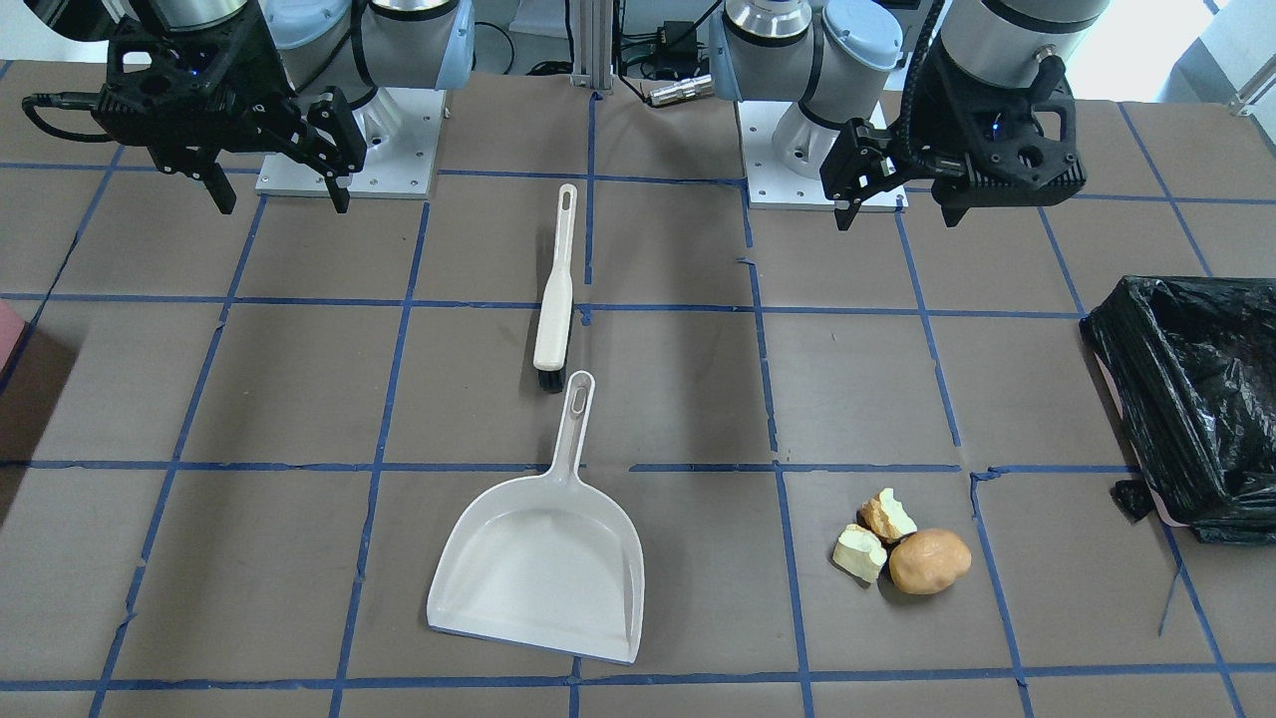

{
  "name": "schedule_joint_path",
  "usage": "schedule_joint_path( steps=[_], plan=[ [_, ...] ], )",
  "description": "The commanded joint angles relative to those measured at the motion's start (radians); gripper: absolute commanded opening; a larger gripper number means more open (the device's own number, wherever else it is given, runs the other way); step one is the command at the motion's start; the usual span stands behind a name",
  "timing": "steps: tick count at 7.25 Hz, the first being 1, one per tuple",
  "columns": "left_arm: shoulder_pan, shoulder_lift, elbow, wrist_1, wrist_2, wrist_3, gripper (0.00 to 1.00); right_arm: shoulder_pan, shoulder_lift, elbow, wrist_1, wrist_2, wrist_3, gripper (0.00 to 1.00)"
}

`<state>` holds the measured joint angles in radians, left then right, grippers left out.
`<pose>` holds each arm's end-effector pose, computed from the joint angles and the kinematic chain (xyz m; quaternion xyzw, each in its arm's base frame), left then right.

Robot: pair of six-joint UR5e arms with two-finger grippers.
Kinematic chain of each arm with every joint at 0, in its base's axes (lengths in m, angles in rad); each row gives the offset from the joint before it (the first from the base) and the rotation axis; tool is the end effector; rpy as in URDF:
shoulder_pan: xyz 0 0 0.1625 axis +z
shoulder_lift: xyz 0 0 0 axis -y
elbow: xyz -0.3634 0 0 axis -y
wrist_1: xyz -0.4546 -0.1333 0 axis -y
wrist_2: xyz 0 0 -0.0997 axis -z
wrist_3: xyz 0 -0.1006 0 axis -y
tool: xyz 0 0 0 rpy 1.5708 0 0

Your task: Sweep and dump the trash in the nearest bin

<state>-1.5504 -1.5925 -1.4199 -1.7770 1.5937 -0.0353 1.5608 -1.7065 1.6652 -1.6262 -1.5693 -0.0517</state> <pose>-0.1197 -0.5529 0.4764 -0.0274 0.9988 0.0384 0.0117 0.1283 -0.5153 0.4508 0.0209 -0.9986 0.0483 0.0007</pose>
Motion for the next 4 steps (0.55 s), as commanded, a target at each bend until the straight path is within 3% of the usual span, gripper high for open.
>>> schedule_joint_path(
  steps=[1, 2, 4],
  plan=[
    [0.0, 0.005, -0.02, -0.001, 0.0, 0.0, 1.0, 0.001, -0.001, 0.001, -0.001, 0.0, 0.001, 1.0],
    [0.001, 0.046, -0.036, -0.001, 0.002, 0.011, 1.0, 0.001, -0.002, 0.001, 0.0, 0.0, 0.004, 1.0],
    [0.021, 0.043, -0.071, 0.118, 0.009, 0.049, 1.0, 0.001, -0.002, 0.001, 0.0, 0.0, 0.006, 1.0]
  ],
)
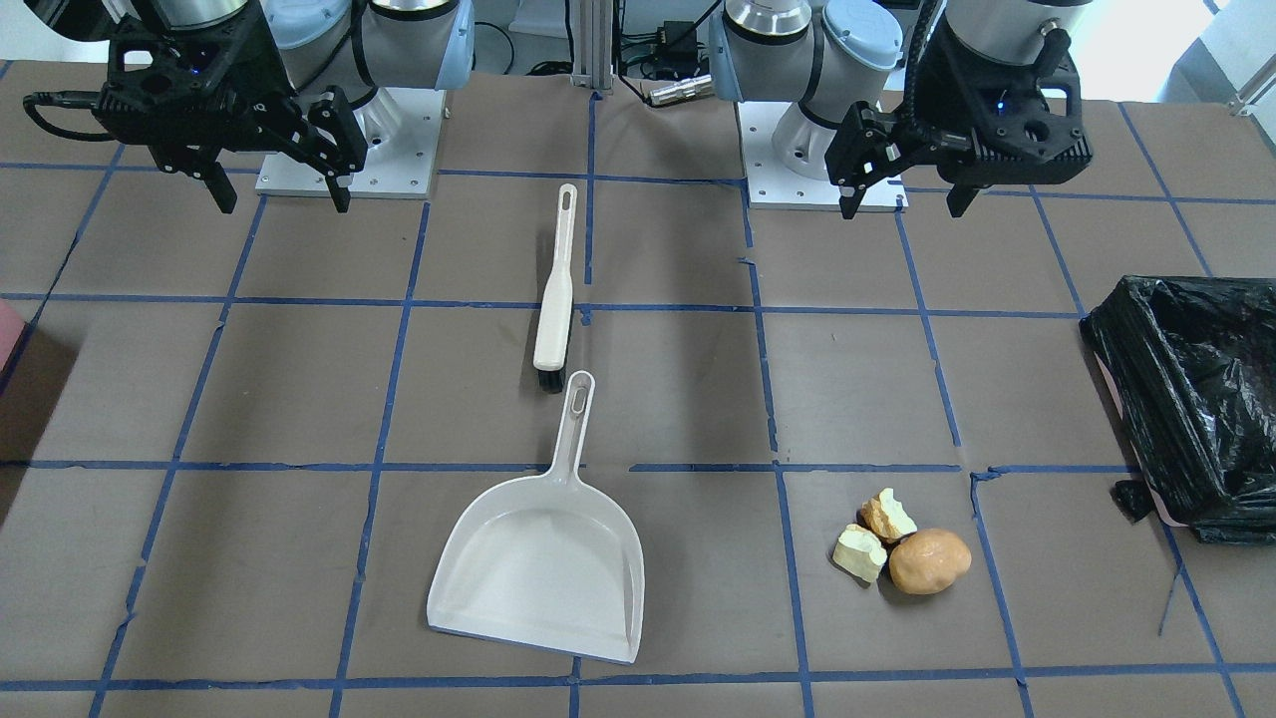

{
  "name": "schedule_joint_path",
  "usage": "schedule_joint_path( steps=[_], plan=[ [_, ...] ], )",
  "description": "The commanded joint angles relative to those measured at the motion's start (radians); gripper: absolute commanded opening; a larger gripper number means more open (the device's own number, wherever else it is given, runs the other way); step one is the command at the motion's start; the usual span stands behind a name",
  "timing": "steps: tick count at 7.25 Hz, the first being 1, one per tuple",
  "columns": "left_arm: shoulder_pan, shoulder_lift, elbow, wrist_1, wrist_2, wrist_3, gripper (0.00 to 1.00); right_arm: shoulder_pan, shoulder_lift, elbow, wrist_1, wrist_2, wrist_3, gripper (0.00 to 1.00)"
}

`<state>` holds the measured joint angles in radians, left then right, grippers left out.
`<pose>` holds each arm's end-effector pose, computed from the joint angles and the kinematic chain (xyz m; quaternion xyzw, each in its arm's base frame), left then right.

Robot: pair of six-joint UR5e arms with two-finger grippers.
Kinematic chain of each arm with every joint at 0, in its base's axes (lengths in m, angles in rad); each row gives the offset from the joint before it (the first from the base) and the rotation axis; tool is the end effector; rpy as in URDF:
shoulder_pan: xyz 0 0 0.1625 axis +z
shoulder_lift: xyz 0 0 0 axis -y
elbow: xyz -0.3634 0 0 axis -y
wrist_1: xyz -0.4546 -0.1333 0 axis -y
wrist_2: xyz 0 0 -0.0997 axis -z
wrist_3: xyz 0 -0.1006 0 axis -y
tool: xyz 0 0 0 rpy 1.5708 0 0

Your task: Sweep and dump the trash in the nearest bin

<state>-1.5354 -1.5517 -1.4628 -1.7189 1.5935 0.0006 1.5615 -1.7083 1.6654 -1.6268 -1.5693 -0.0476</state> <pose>-0.1118 -0.5459 0.4808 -0.0173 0.9997 0.0107 0.0112 0.1287 -0.5147 0.4517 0.0192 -0.9986 0.0494 0.0007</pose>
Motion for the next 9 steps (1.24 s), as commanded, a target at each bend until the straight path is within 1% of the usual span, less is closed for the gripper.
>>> schedule_joint_path(
  steps=[1, 2, 3, 4, 5, 6, 7, 8, 9],
  plan=[
    [0.006, 0.01, -0.095, 0.08, 0.013, -0.013, 1.0, 0.0, -0.001, 0.001, 0.001, 0.0, 0.002, 1.0],
    [0.002, 0.04, -0.163, 0.16, 0.013, -0.021, 1.0, 0.0, -0.001, 0.001, -0.001, 0.002, 0.002, 1.0],
    [0.0, 0.041, -0.21, 0.2, 0.005, -0.027, 1.0, 0.0, -0.002, -0.001, 0.001, 0.002, 0.002, 1.0],
    [0.012, 0.023, -0.232, 0.389, 0.002, -0.005, 1.0, 0.0, -0.001, 0.0, 0.001, 0.002, 0.0, 1.0],
    [0.003, -0.005, -0.249, 0.483, 0.014, -0.005, 1.0, 0.0, 0.001, 0.002, 0.001, 0.002, -0.003, 1.0],
    [-0.029, 0.011, -0.296, 0.42, 0.019, -0.033, 1.0, 0.0, 0.0, 0.002, 0.001, 0.002, 0.002, 1.0],
    [-0.022, -0.004, -0.304, 0.388, -0.018, -0.022, 1.0, 0.0, -0.001, 0.002, 0.001, 0.002, 0.002, 1.0],
    [-0.046, 0.031, -0.274, 0.278, -0.038, -0.022, 1.0, 0.0, -0.001, 0.002, 0.001, 0.002, 0.002, 1.0],
    [-0.048, 0.05, -0.245, 0.204, -0.038, -0.018, 1.0, 0.0, -0.001, 0.001, 0.001, 0.002, 0.002, 1.0]
  ],
)
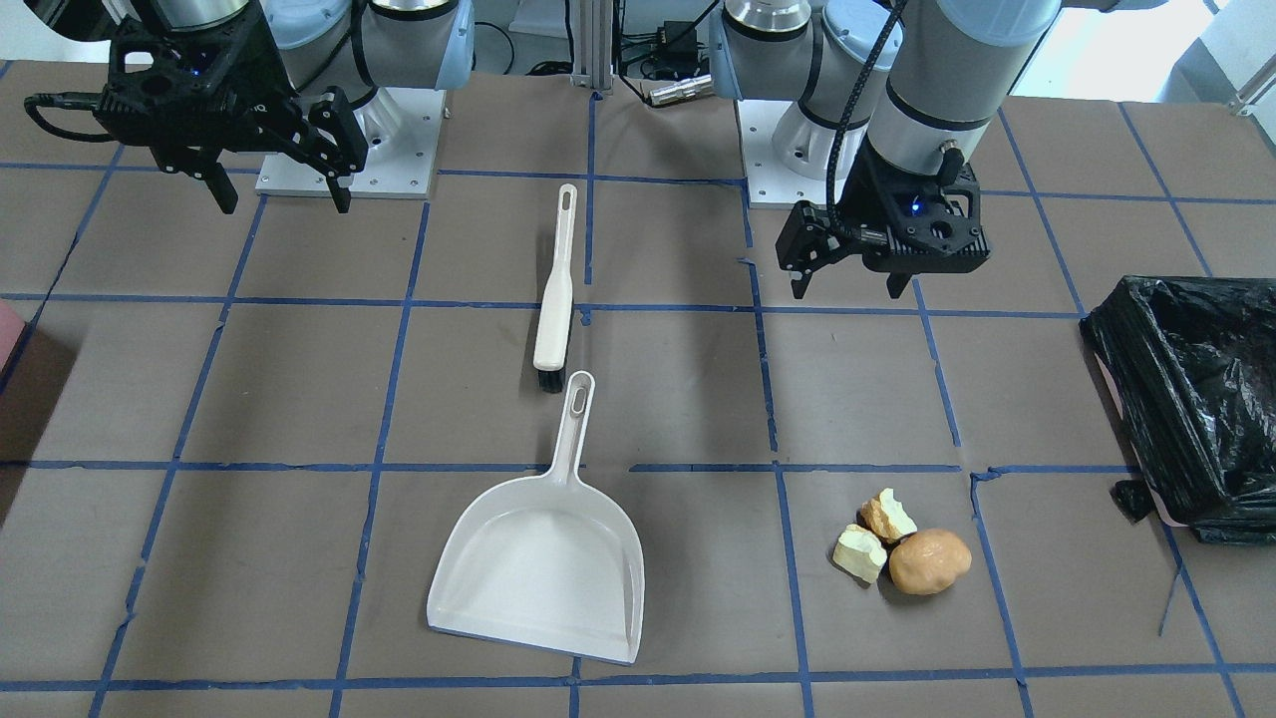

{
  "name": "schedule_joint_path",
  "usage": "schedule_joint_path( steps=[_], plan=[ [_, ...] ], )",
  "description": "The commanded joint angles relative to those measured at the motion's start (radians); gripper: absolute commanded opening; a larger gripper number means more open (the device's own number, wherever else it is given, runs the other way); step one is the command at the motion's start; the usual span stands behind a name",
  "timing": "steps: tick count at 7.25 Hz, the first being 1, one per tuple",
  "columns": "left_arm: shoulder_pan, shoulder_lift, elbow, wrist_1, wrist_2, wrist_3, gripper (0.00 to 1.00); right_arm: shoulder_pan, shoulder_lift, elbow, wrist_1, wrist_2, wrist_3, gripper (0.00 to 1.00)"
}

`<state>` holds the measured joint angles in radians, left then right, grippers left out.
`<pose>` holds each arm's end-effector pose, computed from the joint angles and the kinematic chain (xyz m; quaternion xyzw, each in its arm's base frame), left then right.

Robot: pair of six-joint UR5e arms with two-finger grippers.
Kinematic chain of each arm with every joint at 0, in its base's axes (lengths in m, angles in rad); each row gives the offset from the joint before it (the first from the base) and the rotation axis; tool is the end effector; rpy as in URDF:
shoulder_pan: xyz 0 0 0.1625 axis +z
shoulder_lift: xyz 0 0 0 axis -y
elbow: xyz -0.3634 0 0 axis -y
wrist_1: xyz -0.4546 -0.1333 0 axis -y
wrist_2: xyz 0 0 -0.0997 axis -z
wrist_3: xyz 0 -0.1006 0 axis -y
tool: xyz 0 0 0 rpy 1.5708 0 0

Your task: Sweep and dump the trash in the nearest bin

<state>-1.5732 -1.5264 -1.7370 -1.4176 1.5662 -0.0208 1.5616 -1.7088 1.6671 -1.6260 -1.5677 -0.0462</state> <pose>-0.1351 -0.5376 0.3729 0.0092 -0.9998 0.0157 0.0025 0.1289 -0.5144 0.4509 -0.0186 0.9987 -0.0485 0.0002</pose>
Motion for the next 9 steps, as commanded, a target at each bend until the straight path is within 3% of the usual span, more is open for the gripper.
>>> schedule_joint_path(
  steps=[1, 6, 9],
  plan=[
    [-0.01, 0.063, 0.065, -0.174, -0.011, 0.004, 1.0, 0.002, -0.003, -0.001, 0.0, 0.0, 0.005, 1.0],
    [0.013, 0.049, 0.111, -0.239, 0.012, 0.024, 1.0, 0.002, 0.0, 0.002, 0.0, 0.0, 0.003, 1.0],
    [0.013, -0.034, 0.12, -0.155, 0.026, 0.059, 1.0, 0.002, -0.002, -0.001, 0.0, 0.002, 0.003, 1.0]
  ],
)
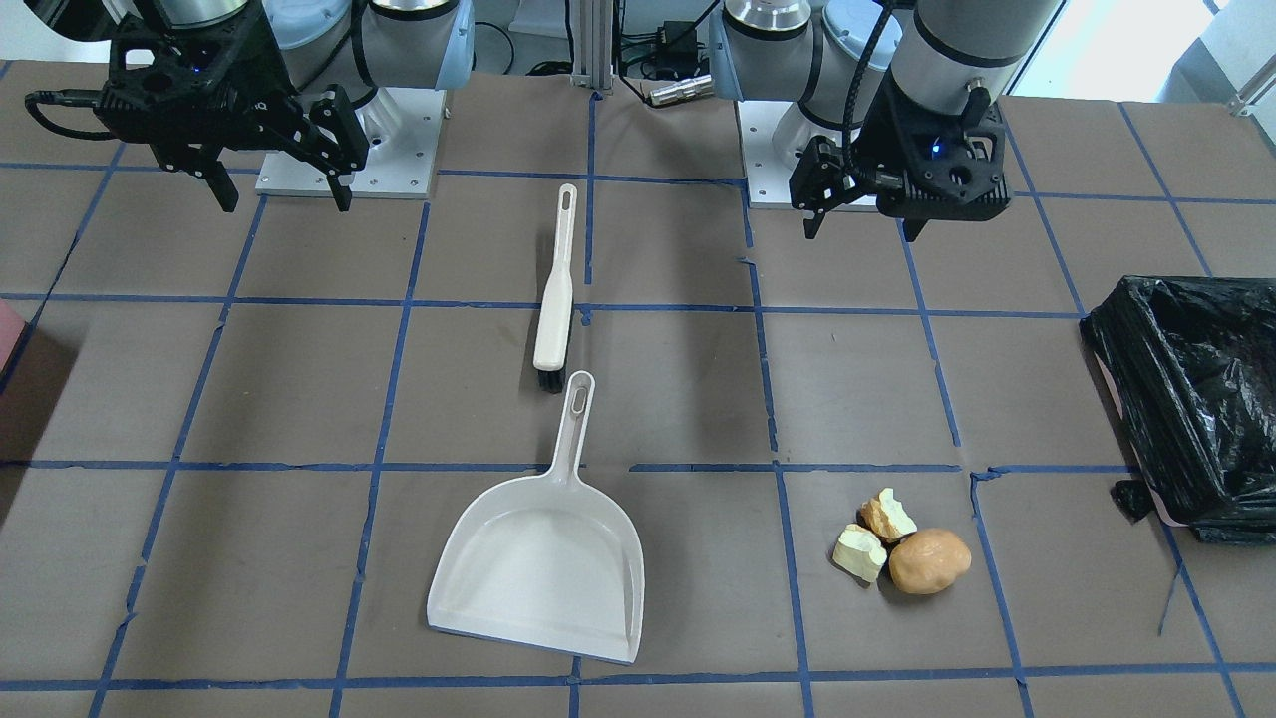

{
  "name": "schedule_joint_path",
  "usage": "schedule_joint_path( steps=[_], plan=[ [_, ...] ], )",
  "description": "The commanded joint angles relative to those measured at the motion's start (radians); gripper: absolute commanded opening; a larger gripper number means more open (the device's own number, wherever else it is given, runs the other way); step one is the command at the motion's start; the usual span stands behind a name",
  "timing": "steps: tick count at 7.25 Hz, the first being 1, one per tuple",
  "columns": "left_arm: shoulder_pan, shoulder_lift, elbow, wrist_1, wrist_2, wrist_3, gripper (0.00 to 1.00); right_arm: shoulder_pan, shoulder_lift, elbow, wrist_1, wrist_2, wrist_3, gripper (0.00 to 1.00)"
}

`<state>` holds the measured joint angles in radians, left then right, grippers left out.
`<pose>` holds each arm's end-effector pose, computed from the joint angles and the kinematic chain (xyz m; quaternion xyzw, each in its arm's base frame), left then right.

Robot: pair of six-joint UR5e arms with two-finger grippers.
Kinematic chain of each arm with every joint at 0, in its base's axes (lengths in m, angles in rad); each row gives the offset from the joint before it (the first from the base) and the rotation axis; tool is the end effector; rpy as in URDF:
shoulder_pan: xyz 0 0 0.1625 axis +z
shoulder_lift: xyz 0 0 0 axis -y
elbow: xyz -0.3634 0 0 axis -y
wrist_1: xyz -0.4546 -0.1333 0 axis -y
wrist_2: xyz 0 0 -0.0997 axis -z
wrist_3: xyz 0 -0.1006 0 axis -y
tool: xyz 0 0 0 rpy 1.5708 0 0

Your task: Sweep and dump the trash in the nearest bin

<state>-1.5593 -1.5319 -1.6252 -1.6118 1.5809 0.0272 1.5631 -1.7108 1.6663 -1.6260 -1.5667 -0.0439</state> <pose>-0.1261 -0.5358 0.4125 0.0080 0.9996 0.0283 0.0045 0.1298 -0.5137 0.4524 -0.0182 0.9986 -0.0499 0.0008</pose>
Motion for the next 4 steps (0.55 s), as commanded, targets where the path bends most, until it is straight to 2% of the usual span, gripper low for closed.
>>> schedule_joint_path(
  steps=[1, 4],
  plan=[
    [-0.004, -0.028, 0.03, 0.047, 0.051, 0.011, 1.0, 0.002, -0.004, 0.004, 0.003, 0.001, 0.002, 1.0],
    [-0.019, -0.051, 0.005, 0.094, 0.028, 0.068, 1.0, 0.046, -0.065, 0.104, -0.011, 0.005, 0.058, 1.0]
  ],
)
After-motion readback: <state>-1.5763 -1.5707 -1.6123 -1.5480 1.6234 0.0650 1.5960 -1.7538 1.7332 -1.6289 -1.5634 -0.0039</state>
